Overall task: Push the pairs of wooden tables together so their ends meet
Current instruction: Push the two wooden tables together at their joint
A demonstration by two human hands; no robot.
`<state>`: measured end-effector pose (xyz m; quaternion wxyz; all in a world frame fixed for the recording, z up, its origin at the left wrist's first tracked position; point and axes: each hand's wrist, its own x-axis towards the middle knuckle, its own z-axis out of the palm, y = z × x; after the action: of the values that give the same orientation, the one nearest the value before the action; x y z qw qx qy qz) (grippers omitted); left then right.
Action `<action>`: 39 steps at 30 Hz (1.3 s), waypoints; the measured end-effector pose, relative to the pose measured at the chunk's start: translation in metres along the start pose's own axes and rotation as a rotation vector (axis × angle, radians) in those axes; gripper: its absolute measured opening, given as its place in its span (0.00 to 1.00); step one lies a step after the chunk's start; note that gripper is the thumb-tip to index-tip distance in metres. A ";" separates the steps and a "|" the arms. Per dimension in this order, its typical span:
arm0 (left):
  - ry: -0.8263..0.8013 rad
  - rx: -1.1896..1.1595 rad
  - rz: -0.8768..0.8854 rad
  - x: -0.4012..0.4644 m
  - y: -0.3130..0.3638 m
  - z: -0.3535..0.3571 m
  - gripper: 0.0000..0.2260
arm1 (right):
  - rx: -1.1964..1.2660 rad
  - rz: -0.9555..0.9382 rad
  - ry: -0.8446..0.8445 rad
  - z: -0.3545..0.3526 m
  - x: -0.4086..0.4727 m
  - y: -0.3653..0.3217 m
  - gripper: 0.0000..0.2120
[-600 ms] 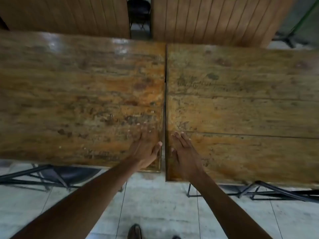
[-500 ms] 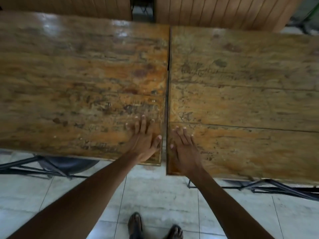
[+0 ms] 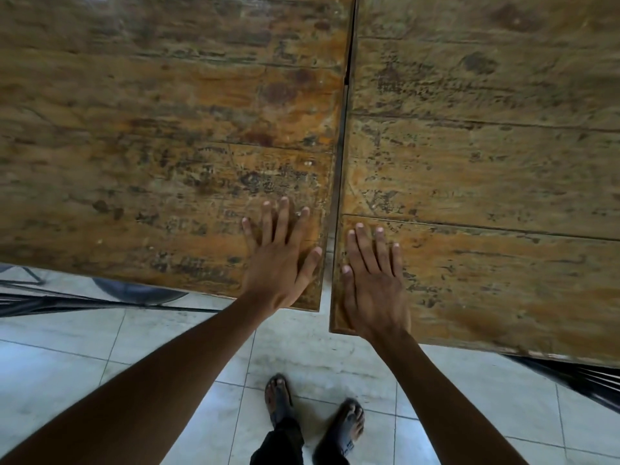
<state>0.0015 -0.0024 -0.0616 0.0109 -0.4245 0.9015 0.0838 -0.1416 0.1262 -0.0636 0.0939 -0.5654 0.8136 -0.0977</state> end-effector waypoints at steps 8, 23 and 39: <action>-0.004 0.003 0.004 0.000 0.002 0.000 0.31 | 0.026 0.011 0.012 0.000 0.014 -0.002 0.27; -0.002 0.014 -0.001 0.001 0.001 0.002 0.31 | 0.039 0.020 0.020 0.005 0.033 -0.009 0.27; -0.016 -0.152 0.015 -0.058 -0.046 -0.152 0.30 | 0.146 -0.025 -0.243 -0.101 0.023 -0.132 0.33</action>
<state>0.0817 -0.0114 0.0872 -0.0146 -0.4166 0.8955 0.1556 -0.0566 0.0648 0.0676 0.2314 -0.5749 0.7797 -0.0890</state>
